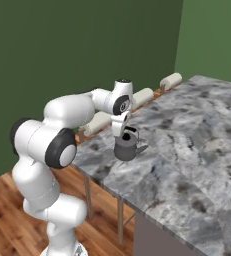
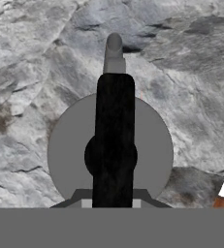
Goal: The kettle is done boiling. Turn off the stove, then wait for 300 timesteps before moving the kettle to the dining table.
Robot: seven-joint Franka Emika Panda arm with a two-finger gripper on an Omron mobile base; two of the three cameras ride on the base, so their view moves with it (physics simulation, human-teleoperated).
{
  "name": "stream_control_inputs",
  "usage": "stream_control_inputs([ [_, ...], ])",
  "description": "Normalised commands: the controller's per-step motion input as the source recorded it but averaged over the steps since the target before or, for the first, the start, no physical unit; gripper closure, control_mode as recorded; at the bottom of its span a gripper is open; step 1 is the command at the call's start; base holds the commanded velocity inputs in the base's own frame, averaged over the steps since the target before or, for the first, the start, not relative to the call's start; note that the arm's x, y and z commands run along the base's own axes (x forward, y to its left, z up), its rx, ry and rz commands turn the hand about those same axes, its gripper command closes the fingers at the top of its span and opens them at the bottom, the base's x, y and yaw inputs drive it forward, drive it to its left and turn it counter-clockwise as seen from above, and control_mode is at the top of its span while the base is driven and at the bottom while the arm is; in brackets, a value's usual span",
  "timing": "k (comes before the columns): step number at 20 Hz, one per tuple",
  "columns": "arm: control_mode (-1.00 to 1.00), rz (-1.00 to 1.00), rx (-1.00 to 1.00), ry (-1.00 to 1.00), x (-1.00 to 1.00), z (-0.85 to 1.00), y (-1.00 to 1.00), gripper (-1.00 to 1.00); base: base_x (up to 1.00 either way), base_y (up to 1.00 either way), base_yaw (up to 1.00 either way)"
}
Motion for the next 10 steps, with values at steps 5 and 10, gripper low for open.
stream_control_inputs([
  [5,-1.00,-0.08,0.00,0.00,0.11,-0.11,0.01,1.00,0.00,0.00,0.00],
  [10,-1.00,-0.09,0.00,0.00,0.04,-0.12,0.00,1.00,0.00,0.00,0.00],
])
